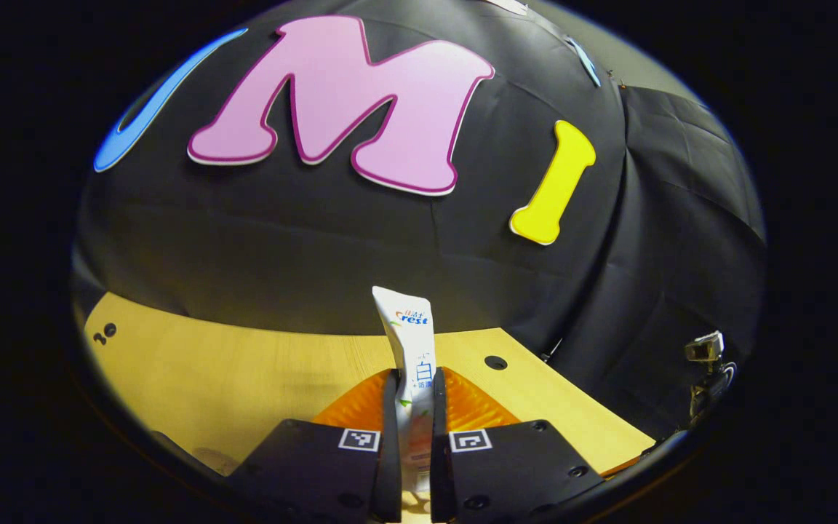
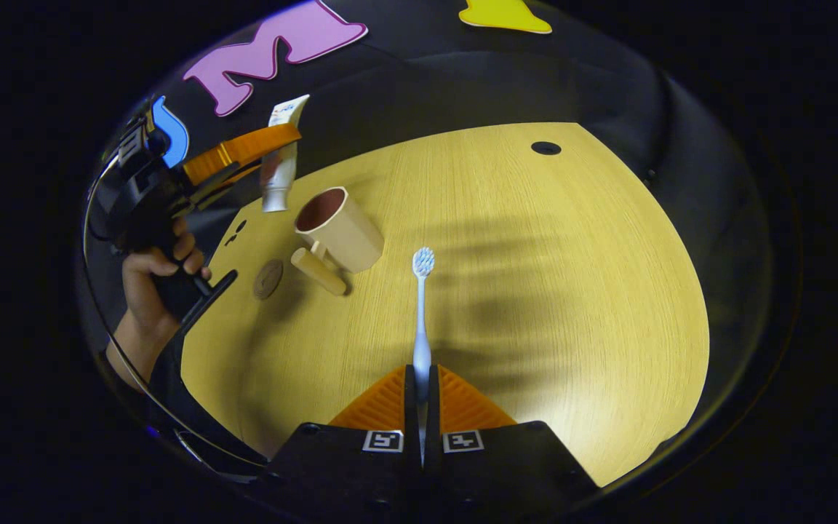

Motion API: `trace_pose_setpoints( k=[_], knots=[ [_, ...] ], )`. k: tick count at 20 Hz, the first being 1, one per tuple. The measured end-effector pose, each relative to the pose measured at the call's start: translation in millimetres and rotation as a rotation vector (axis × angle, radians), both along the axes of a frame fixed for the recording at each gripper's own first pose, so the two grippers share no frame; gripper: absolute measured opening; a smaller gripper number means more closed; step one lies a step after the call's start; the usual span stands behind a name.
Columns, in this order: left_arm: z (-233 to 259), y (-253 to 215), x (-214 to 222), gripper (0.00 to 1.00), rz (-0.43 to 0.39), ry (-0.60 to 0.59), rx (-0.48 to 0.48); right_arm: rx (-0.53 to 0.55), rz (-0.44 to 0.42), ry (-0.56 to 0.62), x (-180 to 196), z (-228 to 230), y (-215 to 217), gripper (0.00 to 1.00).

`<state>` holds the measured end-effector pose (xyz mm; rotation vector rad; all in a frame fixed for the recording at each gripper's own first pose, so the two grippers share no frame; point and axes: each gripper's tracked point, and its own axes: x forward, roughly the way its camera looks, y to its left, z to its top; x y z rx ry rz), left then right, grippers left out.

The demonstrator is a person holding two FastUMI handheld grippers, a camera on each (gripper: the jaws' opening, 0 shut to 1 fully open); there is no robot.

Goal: Put the toothbrush and toothpaste on the desktop into the cup, then pick up the cup and place it on the coaster on the desktop.

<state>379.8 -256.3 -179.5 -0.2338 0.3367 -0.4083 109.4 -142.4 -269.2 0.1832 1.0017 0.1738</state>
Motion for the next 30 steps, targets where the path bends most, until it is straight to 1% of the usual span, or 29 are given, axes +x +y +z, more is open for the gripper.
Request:
trace_pose_setpoints(
  k=[6,7,10,14,15,18,20,21,22,23,26,28,30],
  knots=[
    [-28.8,-0.3,12.9,0.2,0.0,-0.026,0.004,0.006,-0.004,0.019,-2.3,-4.6,-6.1,0.05],
    [-34.2,2.6,9.8,0.22,0.002,-0.023,0.007,0.004,-0.006,0.021,-2.2,-6.7,-6.1,0.05],
    [-44.0,7.3,1.1,0.24,0.016,-0.017,0.011,0.01,-0.019,0.019,2.2,-4.8,-5.4,0.05],
    [-47.9,9.4,-7.3,0.32,0.031,-0.028,0.053,0.022,-0.022,0.003,6.4,-2.4,3.6,0.05],
    [-48.4,6.8,-7.6,0.36,0.019,-0.021,0.058,0.018,-0.017,0.0,4.5,-1.8,4.7,0.05],
    [-31.6,16.5,-18.5,0.76,0.031,-0.052,0.083,0.023,-0.011,-0.017,6.4,4.1,11.2,0.05],
    [-12.2,24.7,-28.5,0.81,0.048,-0.069,0.072,0.027,-0.007,-0.046,11.0,12.4,15.5,0.05],
    [-1.4,32.9,-39.9,0.91,0.058,-0.079,0.064,0.025,0.002,-0.068,15.9,19.0,17.6,0.05],
    [7.5,41.3,-49.6,0.92,0.071,-0.086,0.062,0.02,0.012,-0.094,22.5,26.8,19.7,0.05],
    [13.6,49.0,-59.7,0.98,0.084,-0.087,0.062,0.02,0.023,-0.123,29.8,36.0,22.6,0.05],
    [30.5,71.2,-99.3,0.97,0.104,-0.085,0.08,0.054,0.024,-0.208,56.1,64.9,33.5,0.05],
    [32.3,86.7,-125.1,0.97,0.115,-0.072,0.115,0.085,0.021,-0.265,76.0,88.0,42.2,0.05],
    [28.0,99.4,-148.0,0.97,0.138,-0.035,0.135,0.112,0.029,-0.316,94.1,105.0,51.9,0.05]
  ],
)
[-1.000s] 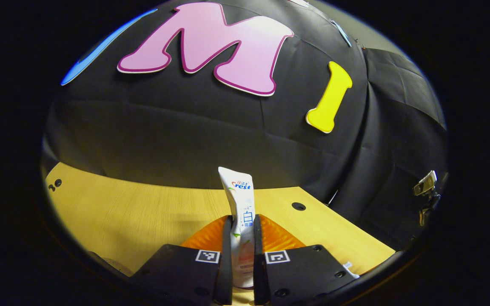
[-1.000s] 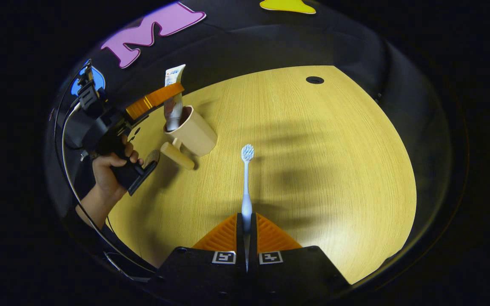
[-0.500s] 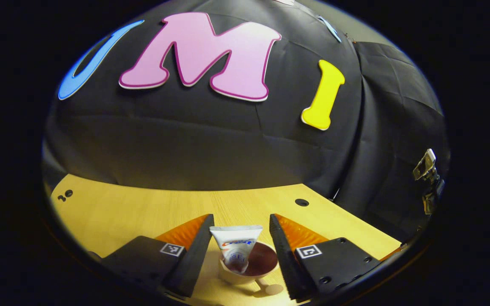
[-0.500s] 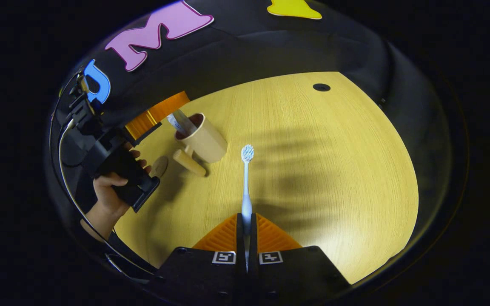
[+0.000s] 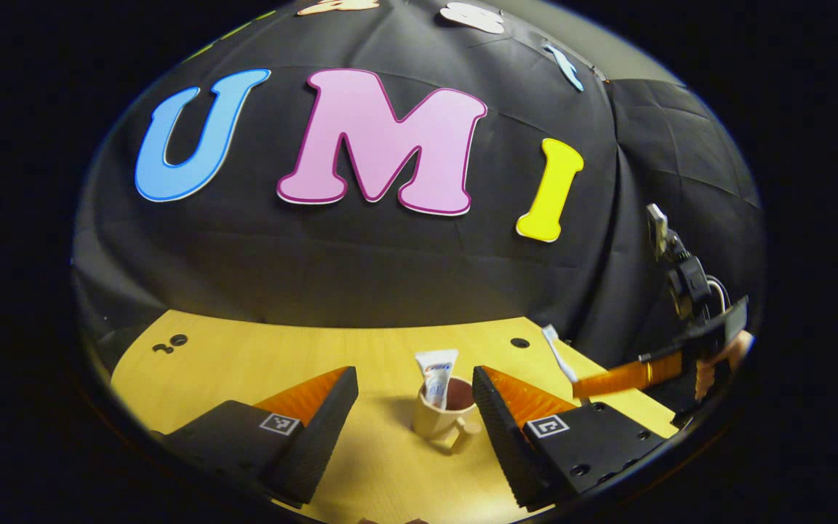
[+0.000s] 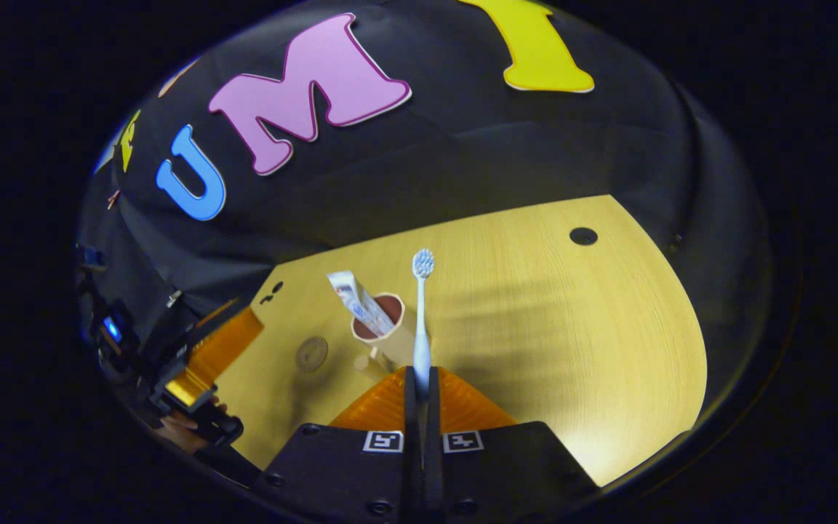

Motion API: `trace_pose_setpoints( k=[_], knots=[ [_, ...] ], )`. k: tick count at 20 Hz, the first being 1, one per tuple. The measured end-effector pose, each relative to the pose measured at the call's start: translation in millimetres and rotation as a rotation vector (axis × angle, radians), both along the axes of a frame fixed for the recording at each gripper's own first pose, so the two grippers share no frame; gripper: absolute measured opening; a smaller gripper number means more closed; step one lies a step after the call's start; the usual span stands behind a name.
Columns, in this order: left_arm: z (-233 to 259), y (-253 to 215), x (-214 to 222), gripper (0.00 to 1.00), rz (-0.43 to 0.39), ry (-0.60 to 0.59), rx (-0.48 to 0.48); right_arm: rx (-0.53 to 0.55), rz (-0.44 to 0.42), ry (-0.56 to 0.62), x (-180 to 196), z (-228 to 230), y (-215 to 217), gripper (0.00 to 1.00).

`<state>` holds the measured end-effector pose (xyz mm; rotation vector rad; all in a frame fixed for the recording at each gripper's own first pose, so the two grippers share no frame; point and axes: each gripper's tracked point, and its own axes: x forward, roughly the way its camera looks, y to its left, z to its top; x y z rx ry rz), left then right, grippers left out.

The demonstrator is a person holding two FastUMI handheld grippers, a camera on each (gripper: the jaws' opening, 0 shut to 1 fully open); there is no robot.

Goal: Put the toothbrush and toothpaste on the desktop into the cup, then pick up the cup and place it on the coaster on the desktop.

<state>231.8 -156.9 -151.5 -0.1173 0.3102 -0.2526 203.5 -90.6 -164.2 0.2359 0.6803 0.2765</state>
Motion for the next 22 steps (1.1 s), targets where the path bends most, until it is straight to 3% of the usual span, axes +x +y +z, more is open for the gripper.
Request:
trace_pose_setpoints(
  k=[5,9,16,22],
  knots=[
    [-9.2,-2.7,-60.8,0.97,-0.01,0.072,0.056,0.065,0.024,-0.074,34.1,17.0,26.8,0.05],
    [-13.7,-20.1,-92.1,0.98,-0.017,0.127,0.048,0.092,0.054,-0.146,58.4,23.6,47.8,0.05],
    [-28.5,-13.2,-110.5,0.97,0.001,0.198,0.089,0.141,0.072,-0.3,102.3,20.6,70.6,0.05],
    [-52.3,2.2,-121.1,0.97,0.071,0.293,0.038,0.156,0.039,-0.358,133.7,-0.7,67.4,0.05]
  ],
)
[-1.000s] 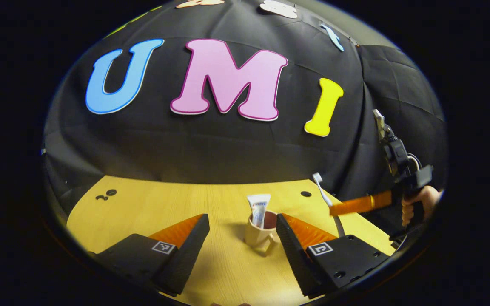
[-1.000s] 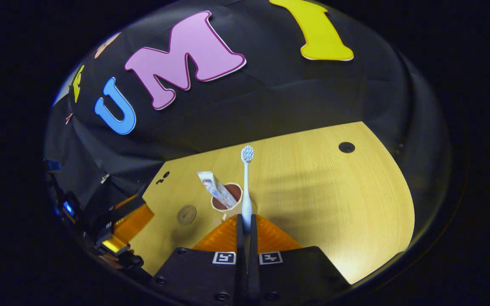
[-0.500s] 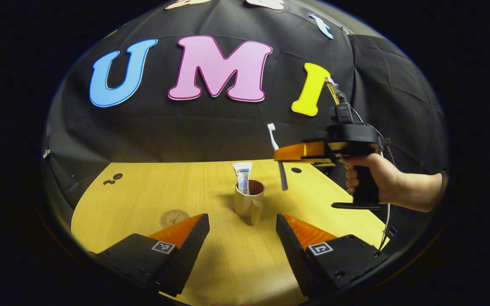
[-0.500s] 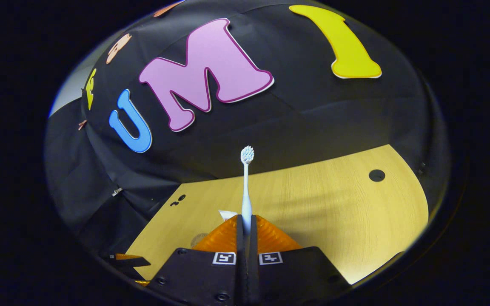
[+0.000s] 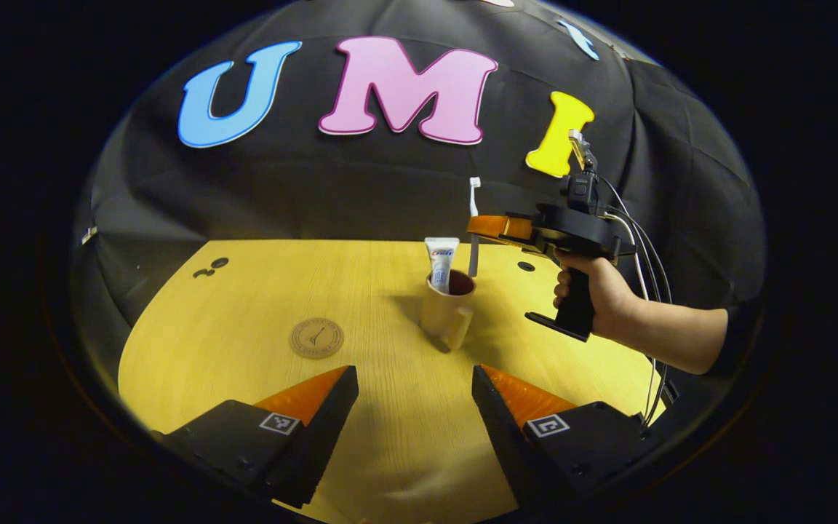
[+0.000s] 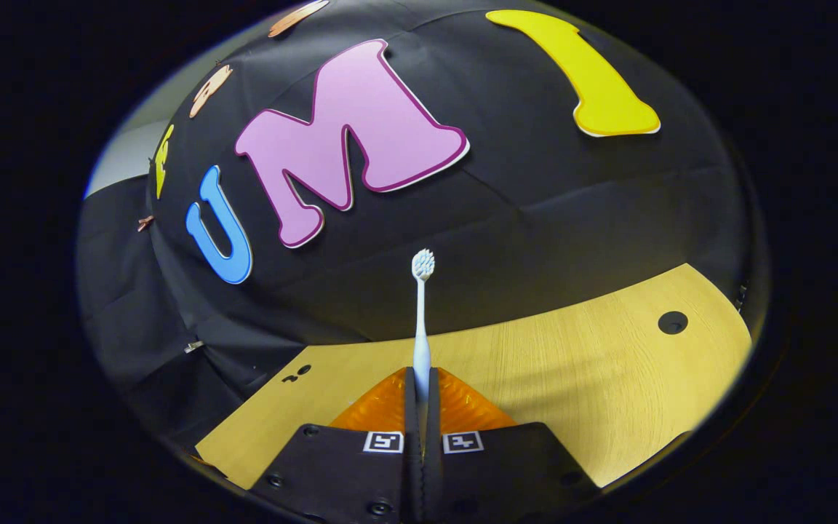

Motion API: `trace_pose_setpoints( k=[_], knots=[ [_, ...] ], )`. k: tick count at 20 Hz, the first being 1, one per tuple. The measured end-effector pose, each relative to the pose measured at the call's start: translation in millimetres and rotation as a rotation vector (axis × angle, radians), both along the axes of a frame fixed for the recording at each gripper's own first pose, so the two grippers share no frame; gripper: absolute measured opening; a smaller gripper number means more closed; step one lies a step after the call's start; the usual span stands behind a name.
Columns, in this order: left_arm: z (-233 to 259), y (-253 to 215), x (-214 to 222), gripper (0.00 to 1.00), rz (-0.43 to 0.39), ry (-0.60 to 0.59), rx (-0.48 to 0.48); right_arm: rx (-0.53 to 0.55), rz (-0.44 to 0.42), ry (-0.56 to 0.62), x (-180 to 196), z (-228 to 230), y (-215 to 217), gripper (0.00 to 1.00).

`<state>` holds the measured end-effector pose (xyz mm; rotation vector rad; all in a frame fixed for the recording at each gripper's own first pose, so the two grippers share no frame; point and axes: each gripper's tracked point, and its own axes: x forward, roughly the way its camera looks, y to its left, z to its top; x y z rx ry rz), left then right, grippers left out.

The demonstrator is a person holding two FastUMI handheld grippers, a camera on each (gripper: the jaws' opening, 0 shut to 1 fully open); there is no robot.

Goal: Put the toothbrush and toothpaste on the desktop into the cup, then pick up the cup and place it on the coaster on the desktop.

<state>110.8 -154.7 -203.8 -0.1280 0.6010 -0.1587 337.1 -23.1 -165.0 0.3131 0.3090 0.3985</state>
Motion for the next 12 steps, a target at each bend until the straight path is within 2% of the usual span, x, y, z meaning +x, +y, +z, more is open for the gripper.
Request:
trace_pose_setpoints(
  k=[7,10,12],
  knots=[
    [-8.9,-4.1,6.5,0.97,-0.014,0.024,-0.018,-0.009,0.009,-0.002,-7.2,-32.1,7.1,0.05],
    [-12.3,-9.0,11.0,0.97,-0.03,0.029,-0.025,-0.05,-0.018,-0.008,-10.1,-41.0,1.4,0.07],
    [-11.9,-12.5,12.6,0.97,-0.044,0.025,-0.028,-0.035,-0.033,-0.007,-15.1,-39.2,-0.9,0.1]
  ],
)
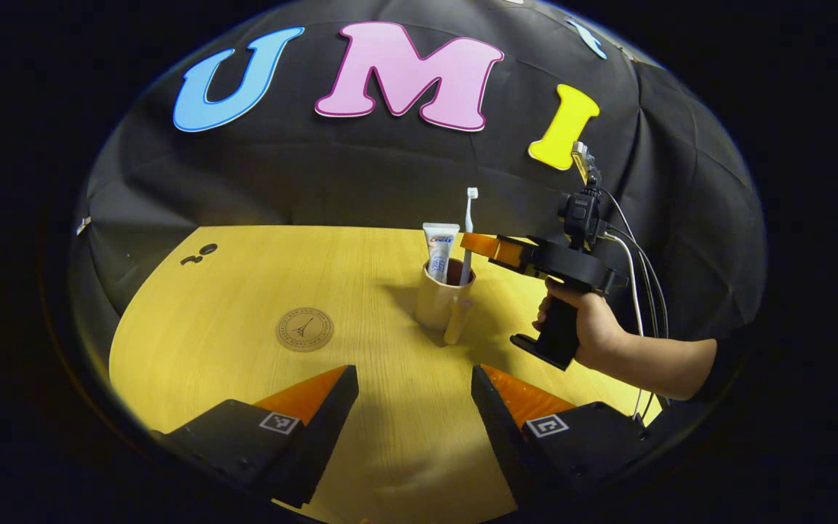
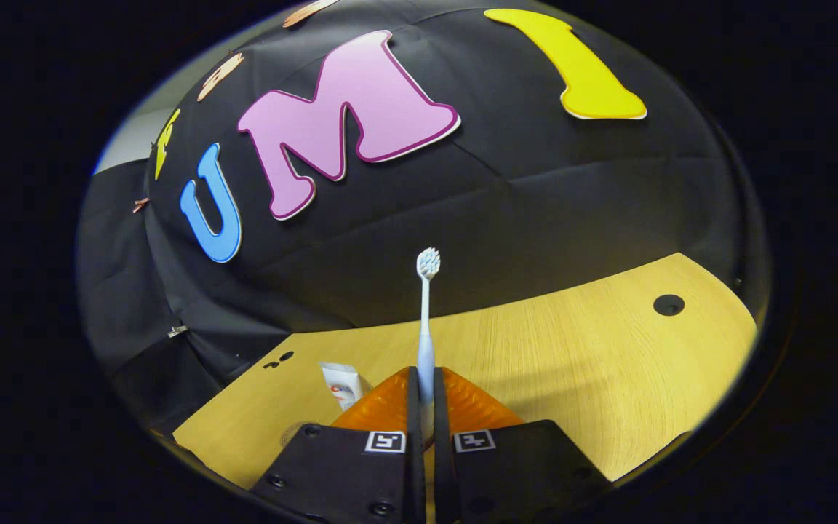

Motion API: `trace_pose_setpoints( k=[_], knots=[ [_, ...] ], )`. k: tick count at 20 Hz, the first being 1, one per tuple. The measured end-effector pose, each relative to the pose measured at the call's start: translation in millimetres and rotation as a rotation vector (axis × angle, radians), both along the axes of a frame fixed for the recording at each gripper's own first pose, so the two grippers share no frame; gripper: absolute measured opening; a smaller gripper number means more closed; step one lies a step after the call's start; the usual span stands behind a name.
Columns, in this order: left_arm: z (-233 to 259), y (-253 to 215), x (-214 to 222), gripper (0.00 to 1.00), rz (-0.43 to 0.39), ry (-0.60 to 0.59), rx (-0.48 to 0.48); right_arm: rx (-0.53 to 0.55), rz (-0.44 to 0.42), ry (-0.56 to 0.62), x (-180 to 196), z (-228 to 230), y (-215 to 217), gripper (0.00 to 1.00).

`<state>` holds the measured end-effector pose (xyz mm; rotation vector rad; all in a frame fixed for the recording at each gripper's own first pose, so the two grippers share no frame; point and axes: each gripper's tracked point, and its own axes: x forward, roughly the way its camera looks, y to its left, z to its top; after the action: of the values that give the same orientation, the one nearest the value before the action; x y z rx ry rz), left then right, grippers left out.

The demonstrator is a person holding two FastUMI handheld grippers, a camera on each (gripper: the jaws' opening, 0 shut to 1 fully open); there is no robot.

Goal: Put the toothbrush and toothpaste on the desktop into the cup, then pick up the cup and place it on the coaster on the desktop.

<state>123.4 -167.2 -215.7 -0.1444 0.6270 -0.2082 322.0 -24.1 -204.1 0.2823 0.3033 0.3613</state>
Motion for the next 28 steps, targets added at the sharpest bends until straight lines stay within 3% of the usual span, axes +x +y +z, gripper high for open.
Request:
trace_pose_setpoints(
  k=[5,6,7,8,11,13,14,16,17,23,28],
  knots=[
    [-6.5,0.4,-3.4,0.97,-0.019,0.009,0.005,-0.031,0.031,-0.014,-21.2,9.6,3.8,0.41],
    [-6.3,0.8,-4.9,0.97,-0.019,0.006,0.0,-0.031,0.039,-0.014,-26.4,15.3,5.8,0.41],
    [-6.1,1.7,-7.3,0.97,-0.018,0.002,-0.003,-0.027,0.042,-0.011,-30.1,19.0,8.2,0.7],
    [-7.0,3.6,-8.9,0.97,-0.015,0.003,-0.001,-0.021,0.041,-0.005,-34.6,24.7,8.9,0.62],
    [-11.8,11.1,-15.2,0.97,0.001,0.003,0.007,-0.014,0.045,0.064,-45.7,28.4,12.5,0.63],
    [-15.3,15.6,-21.3,0.97,0.012,0.006,0.002,-0.044,0.053,0.108,-53.9,28.1,13.9,0.69],
    [-17.0,18.0,-23.9,0.97,0.017,0.012,-0.001,-0.073,0.053,0.113,-56.3,29.8,13.6,0.81],
    [-18.8,25.1,-29.4,0.97,0.027,0.016,-0.004,-0.127,0.052,0.134,-62.4,29.9,12.9,0.82],
    [-18.3,29.2,-31.9,0.97,0.032,0.014,-0.004,-0.146,0.055,0.153,-67.0,32.0,12.4,1.0],
    [-23.0,69.0,-45.7,0.97,0.05,-0.006,0.095,-0.274,0.048,0.29,-73.7,19.3,11.1,0.98],
    [-26.5,100.2,-61.3,0.97,0.079,-0.013,0.098,-0.315,0.036,0.455,-87.7,-7.2,15.8,0.98]
  ],
)
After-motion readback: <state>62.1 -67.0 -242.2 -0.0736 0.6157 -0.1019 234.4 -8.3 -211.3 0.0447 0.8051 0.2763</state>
